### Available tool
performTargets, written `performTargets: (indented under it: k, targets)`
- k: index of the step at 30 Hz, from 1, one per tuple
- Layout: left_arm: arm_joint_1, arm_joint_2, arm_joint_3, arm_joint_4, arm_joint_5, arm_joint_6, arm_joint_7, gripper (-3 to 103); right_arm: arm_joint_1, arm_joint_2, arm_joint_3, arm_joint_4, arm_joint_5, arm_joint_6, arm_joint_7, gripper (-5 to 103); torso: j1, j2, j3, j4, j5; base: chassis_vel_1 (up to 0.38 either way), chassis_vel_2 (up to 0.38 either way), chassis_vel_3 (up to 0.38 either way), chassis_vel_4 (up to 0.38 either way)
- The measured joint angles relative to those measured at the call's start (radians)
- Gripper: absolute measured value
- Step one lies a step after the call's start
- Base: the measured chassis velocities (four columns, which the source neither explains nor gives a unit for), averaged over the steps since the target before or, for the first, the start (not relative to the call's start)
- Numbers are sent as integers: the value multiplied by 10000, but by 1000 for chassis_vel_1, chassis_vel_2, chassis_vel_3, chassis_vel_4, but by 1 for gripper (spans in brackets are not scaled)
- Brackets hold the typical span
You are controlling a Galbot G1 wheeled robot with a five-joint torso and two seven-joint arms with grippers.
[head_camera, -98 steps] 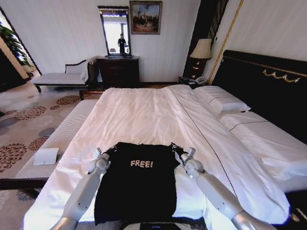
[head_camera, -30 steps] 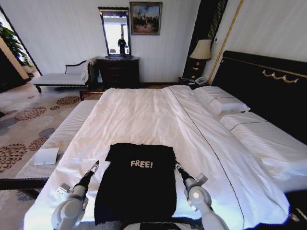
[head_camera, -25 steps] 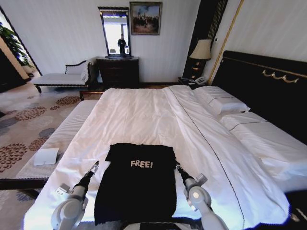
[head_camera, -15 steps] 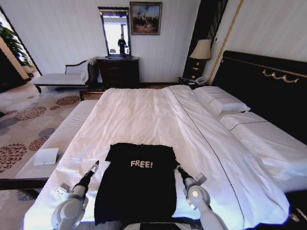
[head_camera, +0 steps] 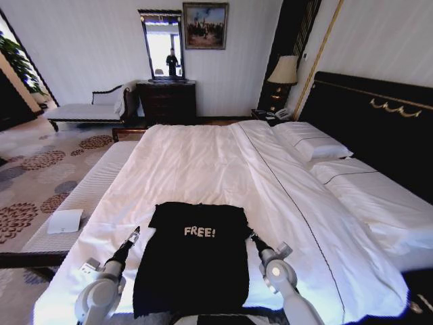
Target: Fold the clothes on the bed.
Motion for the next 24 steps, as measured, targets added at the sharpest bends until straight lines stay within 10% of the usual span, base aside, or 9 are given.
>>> performTargets:
  k: [24]
  targets:
    - [54, -153, -4, -194, 49, 7, -14, 100, 463, -1358, 288, 243, 143, 76, -37, 0, 0, 0, 0, 0, 1, 0, 0, 0, 0]
